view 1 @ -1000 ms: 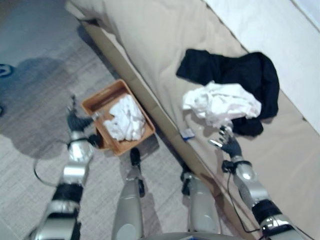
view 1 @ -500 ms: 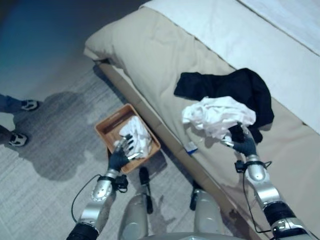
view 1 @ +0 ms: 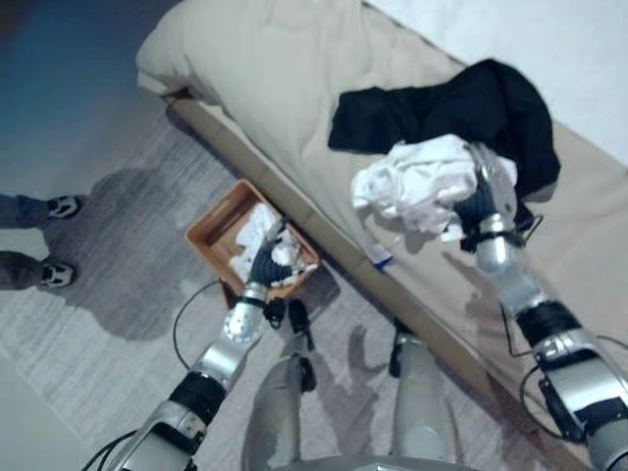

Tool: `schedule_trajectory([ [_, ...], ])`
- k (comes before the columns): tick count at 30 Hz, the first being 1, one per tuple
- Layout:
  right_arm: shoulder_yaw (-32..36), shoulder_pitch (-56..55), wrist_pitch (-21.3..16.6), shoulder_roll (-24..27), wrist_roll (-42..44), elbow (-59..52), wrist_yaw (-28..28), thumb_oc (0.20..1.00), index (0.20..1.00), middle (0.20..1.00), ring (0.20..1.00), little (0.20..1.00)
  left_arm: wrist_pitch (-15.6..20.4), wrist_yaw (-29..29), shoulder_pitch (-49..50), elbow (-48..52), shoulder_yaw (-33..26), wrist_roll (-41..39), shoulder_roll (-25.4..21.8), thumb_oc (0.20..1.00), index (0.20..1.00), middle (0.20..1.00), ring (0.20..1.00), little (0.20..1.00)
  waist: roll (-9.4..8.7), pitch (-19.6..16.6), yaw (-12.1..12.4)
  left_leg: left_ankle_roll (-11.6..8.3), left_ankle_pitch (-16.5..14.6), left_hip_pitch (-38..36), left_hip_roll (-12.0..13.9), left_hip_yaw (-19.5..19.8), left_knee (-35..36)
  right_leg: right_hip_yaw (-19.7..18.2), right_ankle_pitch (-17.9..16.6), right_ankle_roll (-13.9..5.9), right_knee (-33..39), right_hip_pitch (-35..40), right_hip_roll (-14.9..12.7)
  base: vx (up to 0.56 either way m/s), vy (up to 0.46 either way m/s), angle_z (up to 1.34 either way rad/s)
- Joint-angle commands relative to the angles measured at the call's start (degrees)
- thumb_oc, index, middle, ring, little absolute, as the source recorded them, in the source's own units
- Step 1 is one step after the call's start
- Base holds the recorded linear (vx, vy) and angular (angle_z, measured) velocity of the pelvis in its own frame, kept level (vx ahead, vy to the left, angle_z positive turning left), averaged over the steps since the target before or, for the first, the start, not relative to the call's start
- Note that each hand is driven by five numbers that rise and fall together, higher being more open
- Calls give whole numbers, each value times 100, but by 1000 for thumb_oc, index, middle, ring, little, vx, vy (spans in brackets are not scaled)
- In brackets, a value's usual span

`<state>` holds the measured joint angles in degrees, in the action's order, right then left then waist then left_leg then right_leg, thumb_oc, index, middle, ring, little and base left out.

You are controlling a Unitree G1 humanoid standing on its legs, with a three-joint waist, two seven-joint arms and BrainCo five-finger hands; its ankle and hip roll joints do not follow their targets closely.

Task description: Pick up clothes into the bucket

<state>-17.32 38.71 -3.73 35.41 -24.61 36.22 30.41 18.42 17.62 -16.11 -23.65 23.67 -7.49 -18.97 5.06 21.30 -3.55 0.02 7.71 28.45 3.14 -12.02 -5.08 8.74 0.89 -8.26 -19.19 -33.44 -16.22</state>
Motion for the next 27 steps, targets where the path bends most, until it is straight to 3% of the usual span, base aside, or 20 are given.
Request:
schedule_trajectory([
  [1, -269, 522, 155, 319, -489, 17, 295, 1000, 1000, 1000, 1000, 1000, 308, 230, 31, 437, -264, -14, -146, 1000, 1000, 1000, 1000, 1000, -245, 75, 31, -344, -625, 166, 244, 277, -729, -126, -993, -95, 463, -352, -11, -88, -57, 2],
  [9, -940, 1700, 541, 707, -1039, 848, 382, 1000, 1000, 1000, 1000, 1000, 319, 251, 117, 849, -465, -297, -217, 1000, 1000, 1000, 1000, 1000, -131, 267, 209, -349, -547, 810, 212, 341, -872, -124, -1015, -60, 196, -990, -55, -56, -24, 11],
  [15, -1666, 2513, 864, 821, -1495, 1543, -48, 1000, 1000, 1000, 1000, 1000, 256, 223, 123, 1071, -551, -380, -282, 1000, 1000, 1000, 1000, 1000, -109, 391, 299, -357, -500, 1038, 185, 355, -878, -96, -1052, -56, 126, -1188, -94, -28, 4, 6],
  [27, -2488, 3340, 1022, 808, -1853, 2806, -487, 1000, 1000, 1000, 1000, 1000, 203, 141, 25, 1643, -648, -409, -425, 1000, 1000, 1000, 1000, 1000, 7, 597, 443, -350, -402, 1334, 107, 443, -836, -24, -1025, -50, 12, -1441, -163, -1, 5, 5],
])
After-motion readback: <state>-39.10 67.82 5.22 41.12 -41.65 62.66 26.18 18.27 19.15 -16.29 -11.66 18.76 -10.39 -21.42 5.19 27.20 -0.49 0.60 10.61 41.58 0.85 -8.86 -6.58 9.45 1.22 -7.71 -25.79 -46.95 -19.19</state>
